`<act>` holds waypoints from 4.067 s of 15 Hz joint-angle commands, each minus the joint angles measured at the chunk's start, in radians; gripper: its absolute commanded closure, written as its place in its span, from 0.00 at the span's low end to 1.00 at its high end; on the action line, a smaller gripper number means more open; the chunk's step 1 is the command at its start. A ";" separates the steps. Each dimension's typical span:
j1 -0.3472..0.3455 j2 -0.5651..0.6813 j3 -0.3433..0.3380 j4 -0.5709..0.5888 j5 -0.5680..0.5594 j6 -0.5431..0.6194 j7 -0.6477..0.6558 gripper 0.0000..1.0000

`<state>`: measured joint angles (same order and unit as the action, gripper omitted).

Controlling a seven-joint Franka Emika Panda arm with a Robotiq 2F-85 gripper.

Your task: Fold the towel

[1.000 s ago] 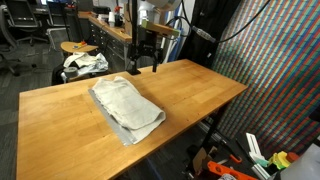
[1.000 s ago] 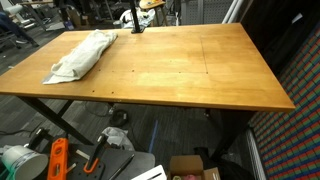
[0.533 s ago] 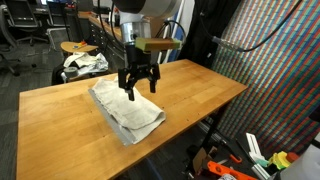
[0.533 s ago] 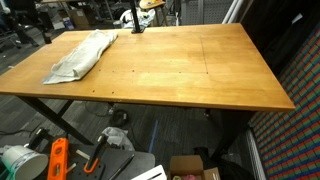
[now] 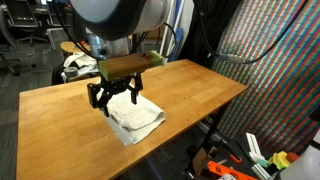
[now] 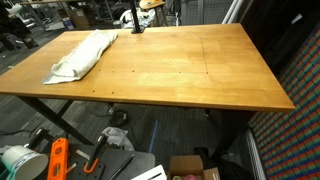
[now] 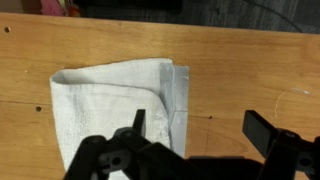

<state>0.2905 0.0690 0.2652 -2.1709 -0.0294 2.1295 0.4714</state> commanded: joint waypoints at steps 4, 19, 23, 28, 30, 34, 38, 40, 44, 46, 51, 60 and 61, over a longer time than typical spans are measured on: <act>0.032 0.209 -0.035 0.199 -0.194 -0.034 0.187 0.00; -0.004 0.376 -0.084 0.321 0.015 -0.224 -0.114 0.17; -0.004 0.369 -0.093 0.255 0.047 -0.044 -0.115 0.51; -0.005 0.367 -0.105 0.195 0.041 0.097 -0.116 0.90; -0.008 0.356 -0.111 0.176 0.038 0.104 -0.120 0.98; -0.010 0.326 -0.123 0.152 0.022 0.045 -0.122 0.97; -0.007 0.303 -0.115 0.127 0.031 -0.005 -0.122 0.97; -0.006 0.288 -0.107 0.114 0.039 -0.036 -0.123 0.97; -0.005 0.262 -0.090 0.090 0.056 -0.030 -0.113 0.96; -0.005 0.254 -0.084 0.083 0.067 -0.031 -0.108 0.71; -0.013 0.226 -0.084 0.085 0.077 -0.021 -0.117 0.38; -0.081 0.236 -0.143 0.144 0.050 -0.122 -0.184 0.00; -0.090 0.238 -0.145 0.140 0.057 -0.115 -0.198 0.00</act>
<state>0.2202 0.3053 0.1259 -2.0432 0.0215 2.0313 0.3162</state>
